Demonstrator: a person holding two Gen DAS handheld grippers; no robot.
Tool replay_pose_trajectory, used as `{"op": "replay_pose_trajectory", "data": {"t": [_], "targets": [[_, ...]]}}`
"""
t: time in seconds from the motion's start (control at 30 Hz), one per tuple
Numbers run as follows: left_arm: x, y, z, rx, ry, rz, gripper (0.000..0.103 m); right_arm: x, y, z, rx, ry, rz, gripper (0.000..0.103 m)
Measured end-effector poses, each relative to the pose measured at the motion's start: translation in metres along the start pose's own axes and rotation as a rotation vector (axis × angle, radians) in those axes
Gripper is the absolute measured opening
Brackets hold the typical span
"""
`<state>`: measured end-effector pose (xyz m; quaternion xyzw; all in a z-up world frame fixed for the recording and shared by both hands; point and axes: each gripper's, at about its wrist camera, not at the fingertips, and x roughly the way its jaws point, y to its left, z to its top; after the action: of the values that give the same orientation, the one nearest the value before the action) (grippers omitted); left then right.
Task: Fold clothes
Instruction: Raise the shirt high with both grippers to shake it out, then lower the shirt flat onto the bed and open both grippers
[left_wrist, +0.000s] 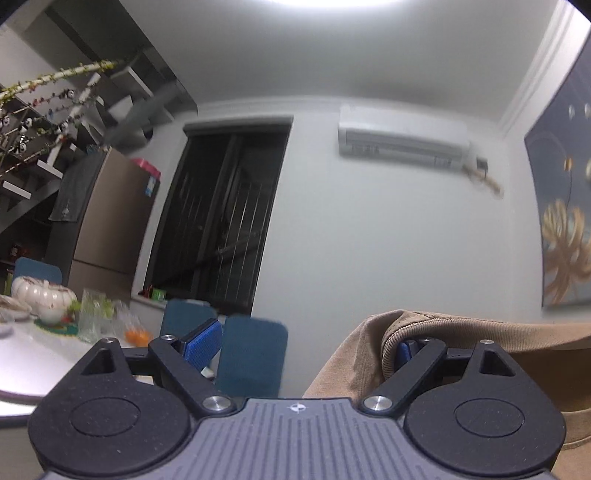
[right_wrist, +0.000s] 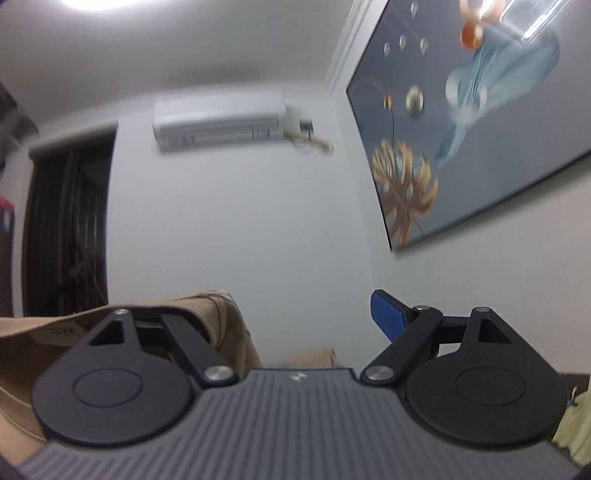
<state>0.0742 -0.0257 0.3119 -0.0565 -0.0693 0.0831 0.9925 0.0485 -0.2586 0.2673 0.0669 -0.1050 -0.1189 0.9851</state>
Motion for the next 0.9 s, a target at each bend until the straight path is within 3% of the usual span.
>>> {"op": "replay_pose_trajectory", "data": {"t": [0.17, 0.33, 0.53, 0.6, 0.73, 0.83, 0.9], "targets": [[0.137, -0.004, -0.104, 0.008, 0.145, 0.008, 0.092, 0.102, -0.005, -0.103, -0.032, 0.139, -0.030, 0.085], [0.257, -0.021, -0.250, 0.010, 0.290, 0.035, 0.092, 0.206, -0.004, -0.232, -0.090, 0.257, -0.045, 0.084], [0.367, -0.039, -0.433, 0.139, 0.463, 0.057, 0.091, 0.305, -0.010, -0.391, -0.099, 0.464, -0.057, 0.083], [0.391, -0.038, -0.480, 0.142, 0.525, 0.055, 0.091, 0.332, -0.011, -0.440, -0.105, 0.539, -0.065, 0.083], [0.425, -0.034, -0.549, 0.168, 0.678, 0.031, 0.090, 0.365, -0.011, -0.502, -0.170, 0.679, -0.063, 0.083], [0.437, -0.034, -0.562, 0.238, 0.781, -0.025, 0.091, 0.381, -0.007, -0.525, -0.181, 0.858, 0.036, 0.083], [0.445, -0.043, -0.558, 0.342, 0.871, -0.085, 0.091, 0.392, -0.003, -0.539, -0.190, 0.973, 0.106, 0.083]]}}
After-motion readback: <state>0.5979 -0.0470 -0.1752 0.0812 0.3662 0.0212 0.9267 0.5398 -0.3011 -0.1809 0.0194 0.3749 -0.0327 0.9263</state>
